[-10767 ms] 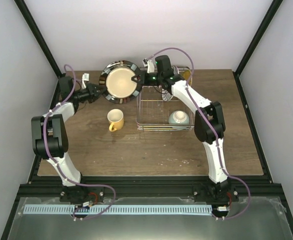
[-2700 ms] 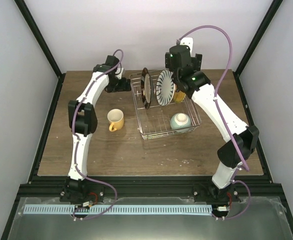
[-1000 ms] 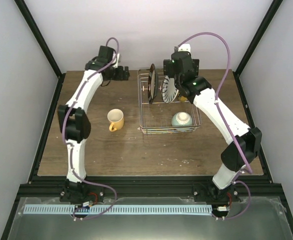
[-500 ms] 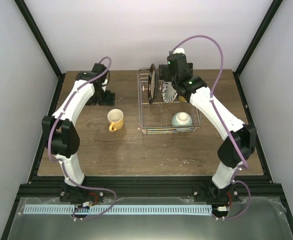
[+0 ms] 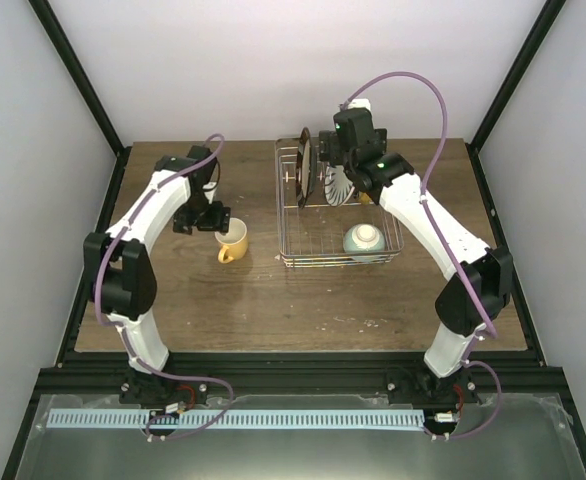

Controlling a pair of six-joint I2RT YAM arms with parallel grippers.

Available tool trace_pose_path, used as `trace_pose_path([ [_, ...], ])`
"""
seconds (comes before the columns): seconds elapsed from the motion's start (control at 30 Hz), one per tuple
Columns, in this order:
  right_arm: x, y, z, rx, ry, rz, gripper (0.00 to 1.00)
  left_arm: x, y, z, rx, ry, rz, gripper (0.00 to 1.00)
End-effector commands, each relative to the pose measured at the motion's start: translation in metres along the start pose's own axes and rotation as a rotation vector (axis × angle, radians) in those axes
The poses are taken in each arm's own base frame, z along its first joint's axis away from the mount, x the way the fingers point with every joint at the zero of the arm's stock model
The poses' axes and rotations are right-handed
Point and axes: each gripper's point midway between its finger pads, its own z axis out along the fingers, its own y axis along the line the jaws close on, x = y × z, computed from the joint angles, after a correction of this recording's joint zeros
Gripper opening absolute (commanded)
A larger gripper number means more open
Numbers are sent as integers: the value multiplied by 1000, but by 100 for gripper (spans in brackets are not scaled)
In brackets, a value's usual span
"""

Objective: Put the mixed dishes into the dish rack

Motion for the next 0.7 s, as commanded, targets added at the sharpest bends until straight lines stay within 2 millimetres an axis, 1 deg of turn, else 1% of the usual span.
trace_pose_path([
  [0.0,-16,-13,-13,28,-39,28,100,-6,-20,12,91,4,14,89],
  [0.3,-17,-14,-11,44,-45,8,100,-21,-28,36,101,13,29,84],
  [0.47,-19,-14,-10,49,-50,-2,100,-26,-29,44,90,10,36,74],
  [0.53,-20,-14,-10,51,-53,-5,100,-27,-30,46,90,13,36,66],
  [0.57,-20,-15,-10,53,-55,-8,100,-26,-30,46,88,16,37,60],
  [0.6,-21,-14,-10,53,-56,-9,100,-26,-30,46,88,15,37,48],
  [0.67,-21,-14,-10,52,-58,-12,100,-28,-30,44,85,7,35,32],
])
